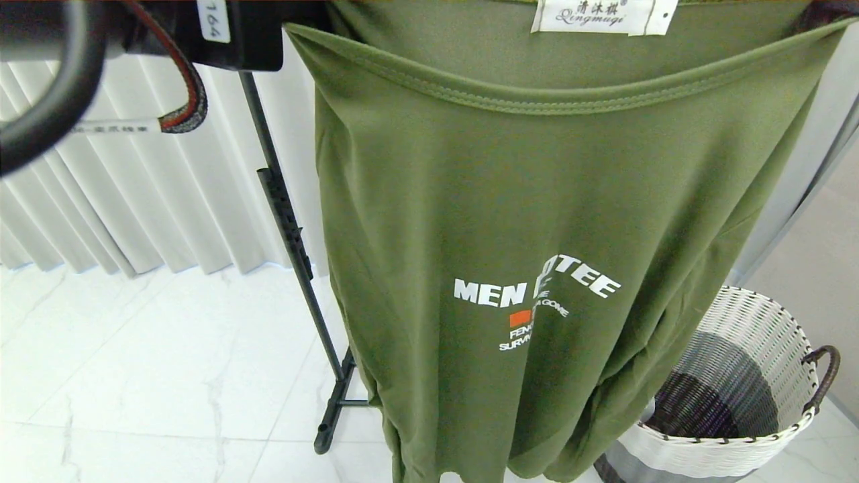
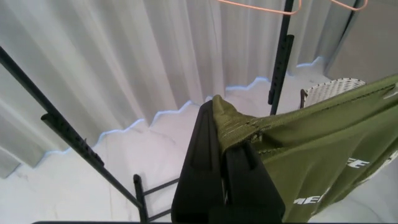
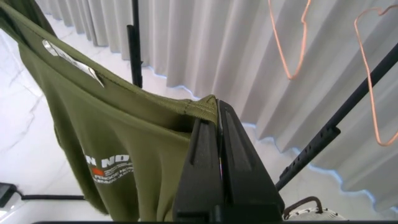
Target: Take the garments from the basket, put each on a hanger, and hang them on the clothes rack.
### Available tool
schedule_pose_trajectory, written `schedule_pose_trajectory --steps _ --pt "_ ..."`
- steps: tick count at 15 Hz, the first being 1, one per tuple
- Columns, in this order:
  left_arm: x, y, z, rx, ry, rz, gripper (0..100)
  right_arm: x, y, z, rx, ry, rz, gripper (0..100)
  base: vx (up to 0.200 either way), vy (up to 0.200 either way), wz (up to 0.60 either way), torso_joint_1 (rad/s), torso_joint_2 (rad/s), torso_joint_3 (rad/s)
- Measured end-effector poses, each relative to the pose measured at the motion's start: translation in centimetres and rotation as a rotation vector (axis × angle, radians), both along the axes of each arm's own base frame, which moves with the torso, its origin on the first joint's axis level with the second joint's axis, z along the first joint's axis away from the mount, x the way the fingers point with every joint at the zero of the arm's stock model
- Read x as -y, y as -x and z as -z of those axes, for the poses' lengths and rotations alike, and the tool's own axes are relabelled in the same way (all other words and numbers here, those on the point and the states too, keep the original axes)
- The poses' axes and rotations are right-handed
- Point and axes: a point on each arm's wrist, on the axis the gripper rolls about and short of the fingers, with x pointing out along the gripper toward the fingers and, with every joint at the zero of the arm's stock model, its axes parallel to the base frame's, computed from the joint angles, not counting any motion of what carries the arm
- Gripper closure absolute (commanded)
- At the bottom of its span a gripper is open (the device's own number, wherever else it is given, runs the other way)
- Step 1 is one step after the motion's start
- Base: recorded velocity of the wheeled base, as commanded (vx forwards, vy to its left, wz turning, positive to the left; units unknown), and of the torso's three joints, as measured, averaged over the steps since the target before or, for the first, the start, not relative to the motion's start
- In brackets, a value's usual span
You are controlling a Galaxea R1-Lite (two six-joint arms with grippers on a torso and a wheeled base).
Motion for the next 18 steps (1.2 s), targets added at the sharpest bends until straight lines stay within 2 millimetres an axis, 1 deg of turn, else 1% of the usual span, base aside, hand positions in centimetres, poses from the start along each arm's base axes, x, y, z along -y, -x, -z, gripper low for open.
schedule_pose_trajectory --steps 3,4,8,10,12,15,18 --pt "-0.1 0.0 0.0 0.001 0.001 0.001 100 0.0 0.0 0.1 -0.002 0.004 0.001 100 0.0 0.0 0.0 0.0 0.0 0.0" --pt "-0.1 0.1 0.0 0.0 0.002 0.001 100 -0.1 -0.1 0.1 -0.005 0.008 0.001 0 0.0 0.0 0.0 0.0 0.0 0.0" --pt "-0.1 0.1 0.0 0.0 0.001 0.0 100 -0.1 0.0 0.8 -0.025 0.06 -0.001 0 0.0 0.0 0.0 0.0 0.0 0.0" --pt "-0.1 0.0 0.3 -0.005 -0.009 -0.005 100 0.3 0.2 1.8 -0.021 0.114 -0.003 0 0.0 0.0 0.0 0.0 0.0 0.0" --pt "-0.2 -0.1 0.8 -0.014 -0.028 -0.01 100 1.3 0.8 2.6 -0.015 0.14 -0.003 0 0.0 0.0 0.0 0.0 0.0 0.0" --pt "-0.8 -0.5 1.6 -0.026 -0.058 -0.047 100 3.1 1.7 2.7 -0.001 0.115 0.017 0 0.0 0.0 0.0 0.0 0.0 0.0" --pt "-1.3 -0.4 1.9 -0.022 -0.084 -0.054 100 4.4 1.8 3.2 -0.009 0.119 0.094 0 0.0 0.0 0.0 0.0 0.0 0.0"
